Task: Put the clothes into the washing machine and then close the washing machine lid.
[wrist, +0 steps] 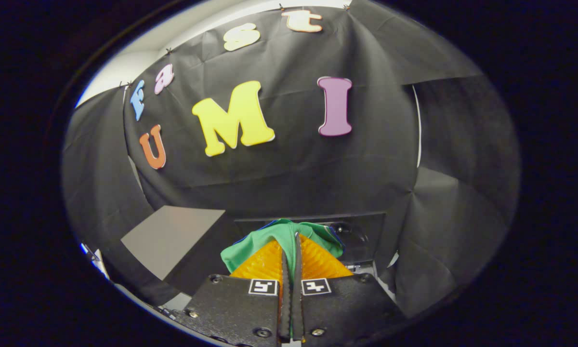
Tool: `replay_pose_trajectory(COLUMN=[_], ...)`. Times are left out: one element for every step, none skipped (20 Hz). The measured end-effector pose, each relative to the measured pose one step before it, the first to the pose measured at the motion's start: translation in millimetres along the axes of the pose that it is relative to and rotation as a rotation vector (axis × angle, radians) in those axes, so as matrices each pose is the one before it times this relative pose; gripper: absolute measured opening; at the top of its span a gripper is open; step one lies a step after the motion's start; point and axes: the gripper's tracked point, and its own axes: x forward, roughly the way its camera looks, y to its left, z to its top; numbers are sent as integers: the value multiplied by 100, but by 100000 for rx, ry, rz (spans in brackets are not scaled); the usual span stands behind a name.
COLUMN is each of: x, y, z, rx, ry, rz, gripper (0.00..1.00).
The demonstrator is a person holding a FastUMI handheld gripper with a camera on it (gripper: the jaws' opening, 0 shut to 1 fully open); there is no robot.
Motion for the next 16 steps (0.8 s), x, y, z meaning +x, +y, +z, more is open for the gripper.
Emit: replay_pose_trajectory(x=[791,789,899,970,908,924,1026,898,864,778,886,808,713,719,1124,957], y=[-117,-153,-249,-251,-195,-137,-67,-124,-226,-60,-33,-78,-134,-11,318,123], z=[-862,-931,-1100,-1106,-1129,-953,-971,-823,-1069,-912,-978,-906,-962,-873,-1420,-714], rx=[-462,-403,-467,-349,-372,-599,-840,-845,-737,-874,-991,-1208,-1149,-817,-565,-333], ry=[2185,2381,2428,2586,2558,2537,2130,1729,1940,2035,2004,1978,2137,1981,1953,1987], rz=[467,361,144,62,21,65,-134,-252,-481,-233,-642,-520,-584,-193,-213,-430], gripper=[5,5,5,5,5,5,5,5,5,5,5,5,5,5,5,5])
